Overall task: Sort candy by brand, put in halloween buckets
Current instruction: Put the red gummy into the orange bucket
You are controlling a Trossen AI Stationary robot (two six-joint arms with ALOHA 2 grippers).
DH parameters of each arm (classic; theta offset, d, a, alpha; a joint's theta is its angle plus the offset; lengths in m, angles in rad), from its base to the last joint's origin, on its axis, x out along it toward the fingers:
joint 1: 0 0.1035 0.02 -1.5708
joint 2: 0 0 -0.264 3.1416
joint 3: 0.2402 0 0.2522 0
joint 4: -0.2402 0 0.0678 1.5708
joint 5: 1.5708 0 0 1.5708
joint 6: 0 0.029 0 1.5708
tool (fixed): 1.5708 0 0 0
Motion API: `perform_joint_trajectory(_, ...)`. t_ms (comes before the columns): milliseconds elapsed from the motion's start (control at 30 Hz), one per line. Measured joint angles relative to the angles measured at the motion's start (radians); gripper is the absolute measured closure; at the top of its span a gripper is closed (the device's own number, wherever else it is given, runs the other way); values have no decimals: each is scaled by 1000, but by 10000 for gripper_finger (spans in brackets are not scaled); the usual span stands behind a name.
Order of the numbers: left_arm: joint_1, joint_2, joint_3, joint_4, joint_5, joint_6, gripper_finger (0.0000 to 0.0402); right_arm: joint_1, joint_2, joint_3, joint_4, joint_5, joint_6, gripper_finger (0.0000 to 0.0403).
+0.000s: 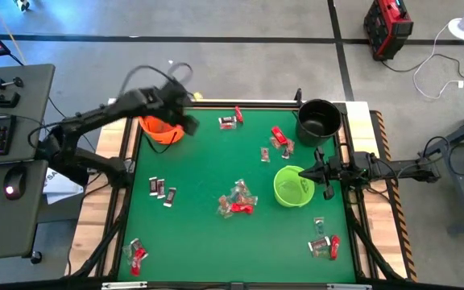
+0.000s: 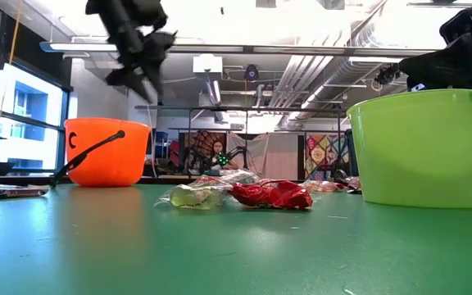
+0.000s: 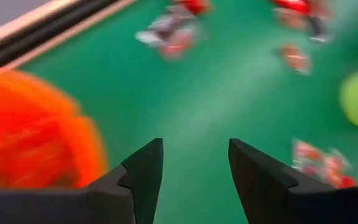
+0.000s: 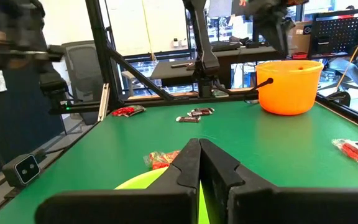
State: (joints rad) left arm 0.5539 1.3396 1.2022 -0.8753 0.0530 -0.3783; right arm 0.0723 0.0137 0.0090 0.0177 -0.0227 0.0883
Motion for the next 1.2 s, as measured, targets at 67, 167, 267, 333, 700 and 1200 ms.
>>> perform_joint_trajectory(67, -101, 24, 0, 80, -53, -37, 228, 0, 0, 0, 0, 0, 0, 402)
perform_joint_trajectory(167, -184, 86, 2, 187, -104, -61, 229, 0, 0, 0, 0, 0, 0, 402)
perform_joint_trajectory(267, -166, 199, 78, 154, -91, -24, 231, 0, 0, 0, 0, 0, 0, 402)
perform_joint_trajectory(333, -125, 293, 164, 85, -95, 51, 231, 0, 0, 0, 0, 0, 0, 402)
perform_joint_trajectory(700, 35, 746, 546, -30, 29, 245, 231, 0, 0, 0, 0, 0, 0, 402)
perform_joint_trajectory(1200, 58, 888, 566, -10, 22, 250, 231, 0, 0, 0, 0, 0, 0, 402)
